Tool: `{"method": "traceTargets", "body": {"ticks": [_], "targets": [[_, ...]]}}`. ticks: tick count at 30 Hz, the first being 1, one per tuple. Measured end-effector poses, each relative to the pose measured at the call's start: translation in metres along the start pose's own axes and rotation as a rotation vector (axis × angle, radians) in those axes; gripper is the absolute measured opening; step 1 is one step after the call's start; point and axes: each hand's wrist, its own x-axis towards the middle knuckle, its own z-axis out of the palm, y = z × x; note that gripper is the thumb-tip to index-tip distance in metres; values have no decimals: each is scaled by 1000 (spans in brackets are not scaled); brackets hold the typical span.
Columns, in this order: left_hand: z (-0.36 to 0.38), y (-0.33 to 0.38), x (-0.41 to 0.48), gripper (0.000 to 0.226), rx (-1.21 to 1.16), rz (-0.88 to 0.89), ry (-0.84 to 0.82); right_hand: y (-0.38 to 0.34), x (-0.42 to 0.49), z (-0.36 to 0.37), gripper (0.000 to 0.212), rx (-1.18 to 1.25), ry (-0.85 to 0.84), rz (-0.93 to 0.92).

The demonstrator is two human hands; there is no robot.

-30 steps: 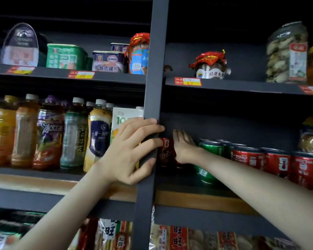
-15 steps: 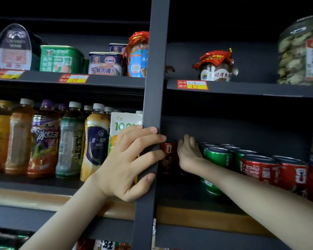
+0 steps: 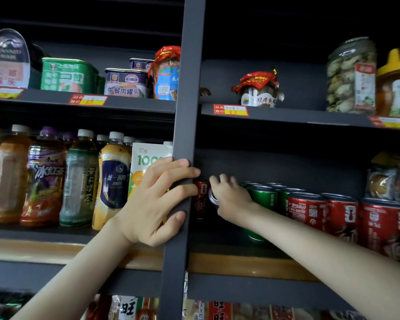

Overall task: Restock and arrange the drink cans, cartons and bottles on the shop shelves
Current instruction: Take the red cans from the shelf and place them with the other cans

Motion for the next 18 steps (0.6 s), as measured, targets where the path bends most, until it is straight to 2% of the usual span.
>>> {"method": "traceTargets", "body": {"ticks": [6, 10, 12, 13, 15, 18], "targets": [[-12, 15, 2, 34, -9, -82, -68, 4, -61, -45, 70, 81, 280, -92], [-16, 56, 3, 34, 73, -297, -35, 1, -118, -61, 75, 185, 578, -138], [-16, 87, -3, 32, 52, -449, 5, -2, -147, -64, 72, 323, 671, -95], [-22, 106, -5, 31, -22, -538, 29, -3, -163, -66, 70, 426, 707, -60], [-35, 146, -10, 26, -330, -752, 53, -6, -198, -73, 67, 687, 730, 32], [-58, 197, -11, 35, -834, -1059, -77, -14, -258, -76, 63, 1296, 593, 167]]}}
